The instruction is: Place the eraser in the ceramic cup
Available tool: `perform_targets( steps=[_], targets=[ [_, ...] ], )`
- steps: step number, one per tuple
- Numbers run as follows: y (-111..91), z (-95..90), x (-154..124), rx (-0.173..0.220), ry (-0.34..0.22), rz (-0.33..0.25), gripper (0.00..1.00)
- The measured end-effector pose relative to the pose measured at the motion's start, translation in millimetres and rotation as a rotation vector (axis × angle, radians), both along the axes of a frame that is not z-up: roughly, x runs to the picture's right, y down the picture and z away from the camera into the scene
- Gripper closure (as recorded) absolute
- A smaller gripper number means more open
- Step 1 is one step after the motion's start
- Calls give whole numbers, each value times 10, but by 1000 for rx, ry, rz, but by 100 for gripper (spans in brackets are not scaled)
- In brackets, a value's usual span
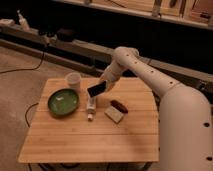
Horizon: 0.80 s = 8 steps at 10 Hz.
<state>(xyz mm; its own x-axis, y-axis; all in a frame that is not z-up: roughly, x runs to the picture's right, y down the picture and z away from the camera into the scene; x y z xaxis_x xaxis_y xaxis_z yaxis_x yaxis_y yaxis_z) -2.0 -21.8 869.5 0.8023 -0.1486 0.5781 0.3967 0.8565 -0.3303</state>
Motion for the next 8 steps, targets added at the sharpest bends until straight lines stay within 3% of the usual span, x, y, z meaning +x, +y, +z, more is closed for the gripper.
perform_targets(
  steps=[2, 5, 8],
  targets=[
    [-49, 31, -68, -5, 27, 57, 87],
    [-99, 86, -39, -23, 41, 96, 87],
    [-388, 261, -187, -65, 41, 173, 87]
  ],
)
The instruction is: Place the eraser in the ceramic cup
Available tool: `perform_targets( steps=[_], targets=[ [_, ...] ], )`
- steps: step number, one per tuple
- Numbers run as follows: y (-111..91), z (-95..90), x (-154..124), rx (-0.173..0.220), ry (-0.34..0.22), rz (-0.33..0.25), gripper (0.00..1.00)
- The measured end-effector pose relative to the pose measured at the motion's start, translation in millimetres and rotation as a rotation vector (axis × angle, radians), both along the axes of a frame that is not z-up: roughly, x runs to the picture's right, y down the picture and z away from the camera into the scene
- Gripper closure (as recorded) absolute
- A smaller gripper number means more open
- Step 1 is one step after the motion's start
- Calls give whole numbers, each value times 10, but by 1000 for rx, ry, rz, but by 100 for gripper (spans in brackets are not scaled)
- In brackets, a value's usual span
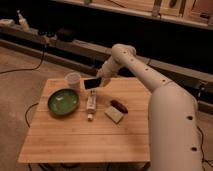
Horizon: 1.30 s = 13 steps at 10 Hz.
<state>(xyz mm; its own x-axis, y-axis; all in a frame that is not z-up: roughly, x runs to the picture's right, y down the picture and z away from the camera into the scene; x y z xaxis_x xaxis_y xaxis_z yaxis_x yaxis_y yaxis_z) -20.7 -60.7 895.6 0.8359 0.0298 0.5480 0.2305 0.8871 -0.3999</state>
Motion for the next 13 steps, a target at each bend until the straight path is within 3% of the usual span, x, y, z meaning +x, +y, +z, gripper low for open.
perform_targets(
  steps=[4, 8, 10, 13],
  targets=[
    [-285, 88, -268, -36, -33, 21, 87],
    [-468, 3, -474, -28, -63, -12, 87],
    [-512, 42, -587, -5, -64, -21, 87],
    [-599, 63, -836, 65, -88, -42, 87]
  ],
)
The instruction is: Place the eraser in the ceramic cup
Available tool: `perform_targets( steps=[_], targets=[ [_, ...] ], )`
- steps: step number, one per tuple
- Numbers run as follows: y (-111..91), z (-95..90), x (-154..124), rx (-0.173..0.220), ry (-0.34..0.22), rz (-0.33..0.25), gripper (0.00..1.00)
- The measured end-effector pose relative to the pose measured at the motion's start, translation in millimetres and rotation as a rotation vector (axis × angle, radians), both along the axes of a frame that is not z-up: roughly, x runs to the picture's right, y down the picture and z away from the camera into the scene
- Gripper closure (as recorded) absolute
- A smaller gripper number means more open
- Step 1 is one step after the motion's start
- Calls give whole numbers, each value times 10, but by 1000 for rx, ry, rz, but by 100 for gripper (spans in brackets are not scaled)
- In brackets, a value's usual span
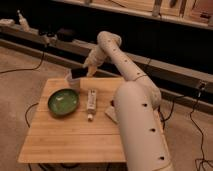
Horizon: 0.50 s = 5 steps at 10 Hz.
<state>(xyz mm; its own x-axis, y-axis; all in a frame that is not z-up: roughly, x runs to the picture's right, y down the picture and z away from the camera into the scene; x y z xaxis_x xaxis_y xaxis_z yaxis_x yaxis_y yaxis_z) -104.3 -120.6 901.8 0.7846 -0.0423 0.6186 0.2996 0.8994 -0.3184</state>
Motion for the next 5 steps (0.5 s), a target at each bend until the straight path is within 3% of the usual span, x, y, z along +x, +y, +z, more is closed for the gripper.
perform_targets(
  steps=[1, 5],
  targets=[
    [-4, -31, -100, 21, -17, -12, 87],
    [99, -80, -300, 37, -44, -37, 87]
  ],
)
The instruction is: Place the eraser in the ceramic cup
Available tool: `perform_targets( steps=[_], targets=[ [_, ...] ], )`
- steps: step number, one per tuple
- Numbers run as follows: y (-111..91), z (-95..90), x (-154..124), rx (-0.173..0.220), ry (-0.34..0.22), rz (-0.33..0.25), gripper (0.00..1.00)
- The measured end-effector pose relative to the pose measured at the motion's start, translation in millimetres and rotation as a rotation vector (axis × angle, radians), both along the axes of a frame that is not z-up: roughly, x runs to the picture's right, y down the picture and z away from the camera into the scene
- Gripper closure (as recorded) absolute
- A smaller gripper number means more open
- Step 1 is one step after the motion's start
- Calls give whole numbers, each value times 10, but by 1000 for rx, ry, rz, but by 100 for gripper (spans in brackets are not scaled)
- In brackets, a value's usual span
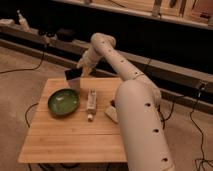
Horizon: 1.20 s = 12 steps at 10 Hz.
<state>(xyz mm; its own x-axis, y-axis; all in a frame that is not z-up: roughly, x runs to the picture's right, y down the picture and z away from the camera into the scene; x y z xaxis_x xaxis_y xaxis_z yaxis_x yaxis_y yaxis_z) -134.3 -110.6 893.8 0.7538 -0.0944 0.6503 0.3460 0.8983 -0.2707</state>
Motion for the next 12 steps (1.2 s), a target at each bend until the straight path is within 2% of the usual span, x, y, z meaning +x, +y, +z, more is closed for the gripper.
perform_targets(
  steps=[2, 5, 6, 9, 12],
  targets=[
    [52, -7, -61, -2, 0, -6, 87],
    [126, 91, -53, -29, 33, -12, 85],
    [135, 131, -74, -37, 46, -12, 78],
    [114, 292, -82, -60, 89, 13, 47],
    [-40, 289, -116, -51, 86, 47, 21]
  ],
)
